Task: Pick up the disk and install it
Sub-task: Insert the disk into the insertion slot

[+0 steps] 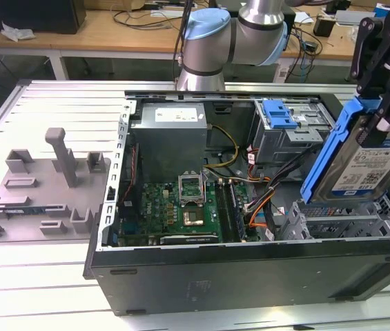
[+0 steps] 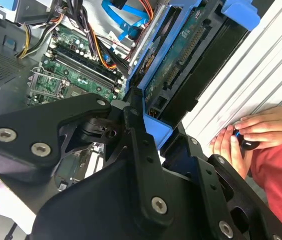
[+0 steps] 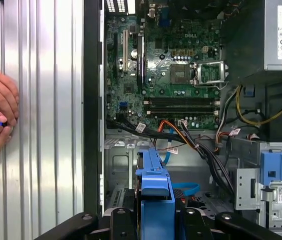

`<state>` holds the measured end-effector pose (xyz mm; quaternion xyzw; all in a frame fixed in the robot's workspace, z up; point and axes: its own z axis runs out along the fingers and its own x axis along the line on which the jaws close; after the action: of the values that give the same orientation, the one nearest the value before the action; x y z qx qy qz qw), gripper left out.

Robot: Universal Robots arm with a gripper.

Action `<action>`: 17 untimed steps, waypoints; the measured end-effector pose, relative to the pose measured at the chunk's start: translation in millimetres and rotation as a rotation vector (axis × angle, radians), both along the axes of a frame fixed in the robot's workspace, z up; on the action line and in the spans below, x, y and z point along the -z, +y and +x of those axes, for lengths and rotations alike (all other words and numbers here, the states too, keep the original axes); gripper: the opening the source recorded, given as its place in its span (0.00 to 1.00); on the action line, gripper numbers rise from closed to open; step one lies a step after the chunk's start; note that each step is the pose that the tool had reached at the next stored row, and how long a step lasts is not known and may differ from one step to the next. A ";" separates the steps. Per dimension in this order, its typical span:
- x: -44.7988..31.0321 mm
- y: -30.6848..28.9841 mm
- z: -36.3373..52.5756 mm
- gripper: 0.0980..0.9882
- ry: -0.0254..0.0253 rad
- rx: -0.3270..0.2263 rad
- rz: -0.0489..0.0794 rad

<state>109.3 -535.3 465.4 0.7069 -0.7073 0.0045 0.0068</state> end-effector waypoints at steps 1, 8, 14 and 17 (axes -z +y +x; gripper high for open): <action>0.4 -0.2 0.1 0.30 0.0000 0.000 0.000; 4.8 -0.5 0.8 0.30 0.0000 0.000 0.000; 8.7 -1.6 0.9 0.30 0.0000 0.000 0.000; 11.4 -2.1 0.9 0.30 0.0000 0.000 0.000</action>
<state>110.2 -537.4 454.0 0.7069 -0.7073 0.0044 0.0067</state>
